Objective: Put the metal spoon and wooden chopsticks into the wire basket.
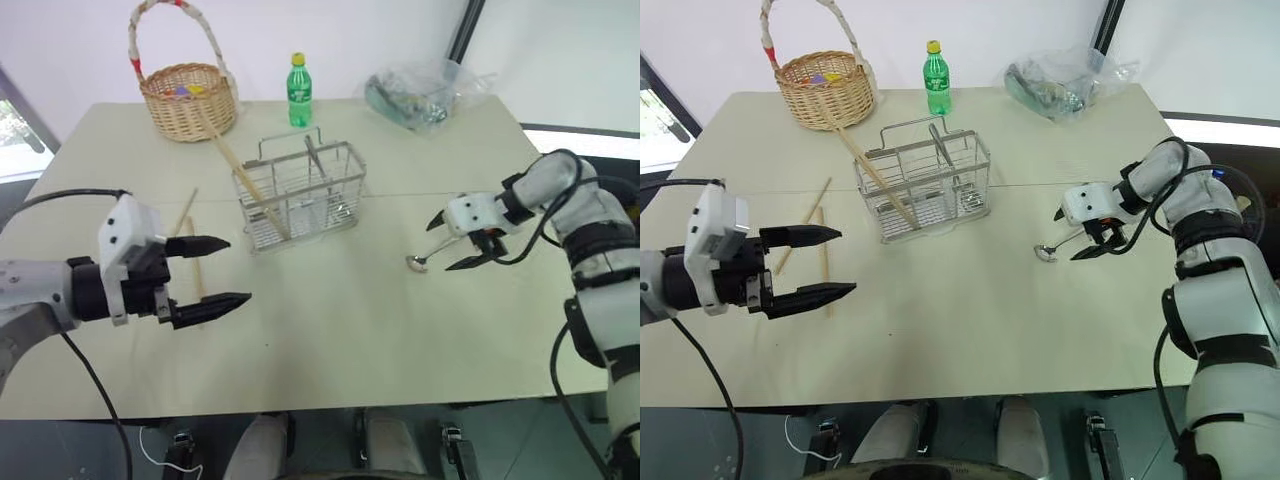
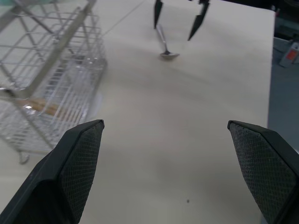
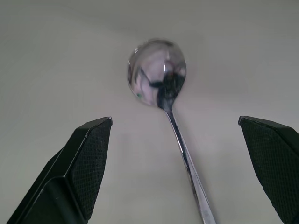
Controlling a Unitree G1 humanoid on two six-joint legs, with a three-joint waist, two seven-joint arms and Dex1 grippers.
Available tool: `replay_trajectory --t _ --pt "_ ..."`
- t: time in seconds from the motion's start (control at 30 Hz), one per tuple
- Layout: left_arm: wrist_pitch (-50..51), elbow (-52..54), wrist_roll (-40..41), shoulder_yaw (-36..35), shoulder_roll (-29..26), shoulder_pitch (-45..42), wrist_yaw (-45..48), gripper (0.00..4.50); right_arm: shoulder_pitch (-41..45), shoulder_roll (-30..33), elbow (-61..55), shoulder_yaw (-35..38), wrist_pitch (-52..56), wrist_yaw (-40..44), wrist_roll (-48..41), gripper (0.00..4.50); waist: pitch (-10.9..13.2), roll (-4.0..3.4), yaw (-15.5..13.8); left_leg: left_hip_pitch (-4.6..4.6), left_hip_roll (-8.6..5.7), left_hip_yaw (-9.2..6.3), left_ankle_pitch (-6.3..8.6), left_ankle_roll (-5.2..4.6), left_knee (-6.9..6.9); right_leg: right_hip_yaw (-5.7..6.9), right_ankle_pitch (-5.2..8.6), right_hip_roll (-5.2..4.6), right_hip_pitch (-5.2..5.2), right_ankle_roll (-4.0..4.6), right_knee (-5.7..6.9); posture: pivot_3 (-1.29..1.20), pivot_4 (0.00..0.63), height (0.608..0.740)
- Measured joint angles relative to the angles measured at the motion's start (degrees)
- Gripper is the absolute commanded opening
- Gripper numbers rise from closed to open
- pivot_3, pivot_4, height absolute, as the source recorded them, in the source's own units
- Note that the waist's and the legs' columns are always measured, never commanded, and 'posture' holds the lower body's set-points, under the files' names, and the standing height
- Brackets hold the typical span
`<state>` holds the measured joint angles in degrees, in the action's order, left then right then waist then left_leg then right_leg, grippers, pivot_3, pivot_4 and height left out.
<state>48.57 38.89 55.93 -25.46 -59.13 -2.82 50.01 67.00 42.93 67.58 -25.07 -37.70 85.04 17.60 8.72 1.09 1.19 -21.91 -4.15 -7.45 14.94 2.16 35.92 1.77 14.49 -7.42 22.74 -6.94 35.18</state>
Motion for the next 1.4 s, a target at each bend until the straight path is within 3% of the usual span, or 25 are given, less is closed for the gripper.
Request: replay_trajectory --t 0.23,0.6,0.7,0.93,1.4 --pt "2.47 2.73 4.16 -1.04 0.00 1.08 -3.85 4.49 1.95 -4.07 5.66 -2.77 -5.26 -7.01 6.99 4.49 0.12 0.00 0.04 0.45 0.02 0.00 -0.03 0.05 0.00 -0.14 0.10 0.10 -0.36 0.19 0.05 0.00 0.150 0.674" --pt "4.61 4.54 11.81 -4.81 -0.39 0.97 -11.56 4.49 2.77 -5.35 7.15 -5.15 -9.17 -16.16 13.65 4.49 0.10 0.04 0.05 0.48 0.01 -0.01 -0.05 0.09 0.03 -0.23 0.09 0.21 -0.35 0.19 0.09 0.00 0.150 0.674" --pt "4.61 4.56 13.00 -4.80 -0.51 0.16 -13.32 4.50 2.77 -5.43 7.74 -5.13 -9.44 -16.35 13.81 3.67 0.09 0.05 0.05 0.49 0.02 -0.02 -0.06 0.10 0.04 -0.23 0.07 0.27 -0.36 0.23 0.09 0.00 0.150 0.674" --pt "4.60 4.01 14.54 -4.65 -1.52 -1.31 -15.14 4.50 2.47 -5.87 8.13 -4.72 -10.20 -14.67 13.42 0.07 0.10 0.04 0.14 0.49 0.03 0.00 -0.07 0.12 0.02 -0.27 0.04 0.31 -0.33 0.26 0.09 0.00 0.150 0.674" --pt "3.39 1.26 12.11 -0.64 -1.61 -5.55 -13.83 4.50 1.46 -5.38 8.11 -3.22 -9.36 -14.82 12.81 0.02 0.10 0.05 0.02 0.49 0.02 0.01 -0.08 0.14 0.05 -0.29 0.03 0.32 -0.36 0.27 0.09 0.00 0.150 0.674"
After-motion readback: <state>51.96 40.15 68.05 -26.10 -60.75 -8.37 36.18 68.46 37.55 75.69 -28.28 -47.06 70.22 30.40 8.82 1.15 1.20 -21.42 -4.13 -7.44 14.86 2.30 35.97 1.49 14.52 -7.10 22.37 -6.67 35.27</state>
